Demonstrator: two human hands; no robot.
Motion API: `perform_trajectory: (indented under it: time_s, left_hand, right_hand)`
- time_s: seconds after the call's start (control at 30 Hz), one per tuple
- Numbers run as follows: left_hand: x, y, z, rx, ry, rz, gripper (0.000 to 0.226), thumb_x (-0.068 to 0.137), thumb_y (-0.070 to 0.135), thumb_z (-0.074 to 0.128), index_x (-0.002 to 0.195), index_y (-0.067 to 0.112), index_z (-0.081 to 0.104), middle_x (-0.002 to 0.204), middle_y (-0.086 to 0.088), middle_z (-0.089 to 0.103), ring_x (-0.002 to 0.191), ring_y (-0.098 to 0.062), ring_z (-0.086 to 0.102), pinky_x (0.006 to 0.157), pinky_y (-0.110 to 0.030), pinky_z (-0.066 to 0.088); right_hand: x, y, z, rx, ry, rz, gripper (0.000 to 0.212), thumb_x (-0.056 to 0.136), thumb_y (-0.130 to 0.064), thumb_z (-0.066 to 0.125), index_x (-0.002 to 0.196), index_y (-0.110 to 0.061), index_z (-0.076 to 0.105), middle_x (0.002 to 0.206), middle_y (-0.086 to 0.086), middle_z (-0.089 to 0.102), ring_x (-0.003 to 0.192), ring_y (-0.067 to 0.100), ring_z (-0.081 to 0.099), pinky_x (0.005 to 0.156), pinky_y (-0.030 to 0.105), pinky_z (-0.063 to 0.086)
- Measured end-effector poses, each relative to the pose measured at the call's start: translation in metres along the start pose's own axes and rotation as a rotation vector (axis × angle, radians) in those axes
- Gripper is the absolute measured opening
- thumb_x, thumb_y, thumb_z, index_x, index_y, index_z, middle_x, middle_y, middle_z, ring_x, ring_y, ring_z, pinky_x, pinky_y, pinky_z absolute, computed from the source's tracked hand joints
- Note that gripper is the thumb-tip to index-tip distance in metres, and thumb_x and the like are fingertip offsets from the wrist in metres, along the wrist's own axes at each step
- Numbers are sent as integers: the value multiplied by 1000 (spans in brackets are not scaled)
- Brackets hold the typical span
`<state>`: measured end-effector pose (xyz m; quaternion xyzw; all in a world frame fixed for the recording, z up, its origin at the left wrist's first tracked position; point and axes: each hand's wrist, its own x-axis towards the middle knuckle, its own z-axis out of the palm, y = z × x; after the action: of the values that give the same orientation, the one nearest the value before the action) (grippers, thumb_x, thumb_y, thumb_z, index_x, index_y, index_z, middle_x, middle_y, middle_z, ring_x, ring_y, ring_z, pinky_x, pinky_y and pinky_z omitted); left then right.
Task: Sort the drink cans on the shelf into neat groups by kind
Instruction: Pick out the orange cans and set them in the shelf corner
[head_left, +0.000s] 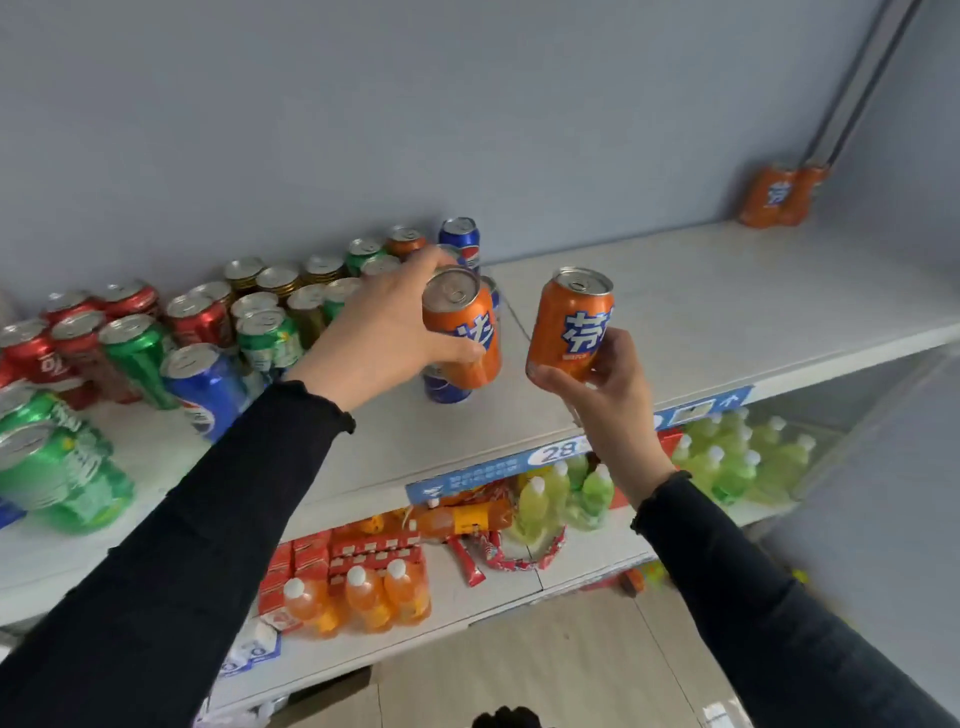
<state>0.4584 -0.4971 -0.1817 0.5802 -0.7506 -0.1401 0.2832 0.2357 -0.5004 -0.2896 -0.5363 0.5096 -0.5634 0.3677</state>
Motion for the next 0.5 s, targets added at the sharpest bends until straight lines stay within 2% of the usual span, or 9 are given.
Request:
perform_trajectory:
  time_s: [0.1,0.17,0.3,0.4,0.5]
  left_hand:
    - [44,53,63,-97,10,2,78,61,40,92,124,29,46,117,10,60,101,-12,62,84,-32,52]
    - [75,93,108,-145,7,9,77,60,38,93,120,27,47,112,9,63,99,-14,64,84,-33,52]
    - [130,164,194,-252,-36,19,72,59,30,94,116,27,51,101,16,66,90,-8,66,77,-27,52]
    - [163,205,246,-332,-77,28,67,63,27,93,115,31,52,101,19,65,85,6,63,69,-15,47]
    - [199,236,284,-363,-112,44,64,65,27,92,116,31,53,102,20,64,88,6,63,69,-13,45]
  right_hand:
    - [28,16,-81,-28,66,-2,60,69,-30,90,117,-23,54,105,-3,70,92,15,68,80,32,57]
    - [50,25,-140,-68,95,-1,62,68,-32,90,117,-24,54,105,-6,70,92,12,68,83,35,59]
    - [94,48,-250,-141,143,23,62,64,-38,89,115,-29,55,104,-10,71,92,9,69,85,42,58]
    - [124,64,-314,-184,165,50,61,65,-35,90,114,-28,55,102,-11,72,90,6,69,85,39,59]
    - [160,76,-361,-196,187,74,59,67,-30,89,114,-26,54,101,-11,71,87,4,69,84,35,59]
